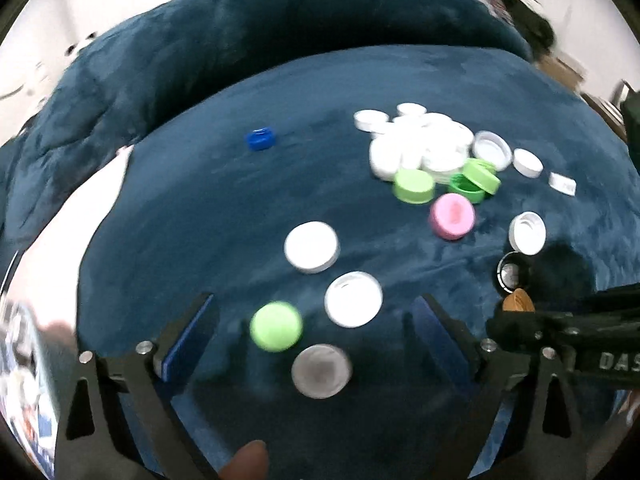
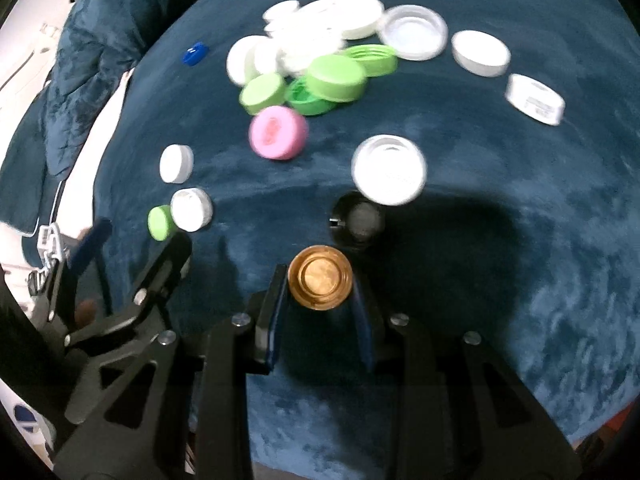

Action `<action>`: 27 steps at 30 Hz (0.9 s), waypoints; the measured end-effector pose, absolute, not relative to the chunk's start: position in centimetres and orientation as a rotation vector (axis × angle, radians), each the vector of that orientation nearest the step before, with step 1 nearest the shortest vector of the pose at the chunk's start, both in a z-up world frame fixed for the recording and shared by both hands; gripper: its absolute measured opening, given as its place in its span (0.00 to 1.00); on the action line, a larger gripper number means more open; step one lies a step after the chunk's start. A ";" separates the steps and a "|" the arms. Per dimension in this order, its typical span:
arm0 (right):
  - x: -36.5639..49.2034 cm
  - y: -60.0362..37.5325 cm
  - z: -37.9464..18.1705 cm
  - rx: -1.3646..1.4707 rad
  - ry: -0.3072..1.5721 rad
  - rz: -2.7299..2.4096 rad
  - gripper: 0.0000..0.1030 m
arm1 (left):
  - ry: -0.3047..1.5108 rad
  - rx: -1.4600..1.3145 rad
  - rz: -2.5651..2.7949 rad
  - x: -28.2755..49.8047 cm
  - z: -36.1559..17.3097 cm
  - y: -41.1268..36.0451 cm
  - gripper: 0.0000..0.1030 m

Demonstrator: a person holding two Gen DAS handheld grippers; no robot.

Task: Organize objects
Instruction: 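Grasp a gold cap with the right tool while the left tool grasps a white cap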

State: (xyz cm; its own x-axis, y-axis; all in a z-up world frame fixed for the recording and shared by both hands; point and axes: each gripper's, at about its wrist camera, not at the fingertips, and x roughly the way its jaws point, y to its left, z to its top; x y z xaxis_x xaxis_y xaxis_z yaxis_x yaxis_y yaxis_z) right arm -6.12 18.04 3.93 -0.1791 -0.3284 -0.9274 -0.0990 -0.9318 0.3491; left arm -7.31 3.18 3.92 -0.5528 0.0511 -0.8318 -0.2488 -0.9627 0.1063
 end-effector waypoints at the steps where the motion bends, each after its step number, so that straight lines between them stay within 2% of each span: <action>1: -6.2 18.4 3.8 1.908 -0.535 -2.234 0.30 | 0.324 -1.388 2.594 -7.6 3.6 3.2 0.90; 2: -6.3 18.7 3.8 1.911 -0.557 -2.224 0.30 | 0.336 -1.396 2.574 -7.9 3.3 3.6 0.89; 3: -6.4 18.8 3.7 1.910 -0.568 -2.219 0.30 | 0.345 -1.409 2.553 -8.3 2.9 3.7 0.82; 5: -6.4 18.9 3.7 1.911 -0.566 -2.219 0.30 | 0.342 -1.450 2.517 -8.7 2.0 3.7 0.58; 6: -6.5 18.8 3.7 1.913 -0.562 -2.219 0.30 | 0.321 -1.458 2.510 -8.8 1.8 3.5 0.35; 7: -6.5 18.8 3.7 1.915 -0.558 -2.219 0.30 | 0.305 -1.453 2.519 -8.8 2.0 3.2 0.31; 22: -6.0 17.2 6.4 1.837 -0.565 -2.238 0.30 | -0.026 -1.394 2.606 -4.1 8.0 -1.8 0.31; 27: -5.5 14.6 8.3 1.773 -0.536 -2.222 0.30 | -0.065 -1.370 2.674 -2.3 10.2 -4.5 0.31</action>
State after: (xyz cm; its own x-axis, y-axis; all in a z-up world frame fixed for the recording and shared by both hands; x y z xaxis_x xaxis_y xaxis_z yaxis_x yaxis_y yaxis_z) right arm -5.47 14.59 8.34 -0.2298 -0.4129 -0.8813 -0.0345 -0.9015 0.4314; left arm -2.30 -4.46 10.23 -0.5770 0.1406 -0.8045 -0.1013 -0.9898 -0.1003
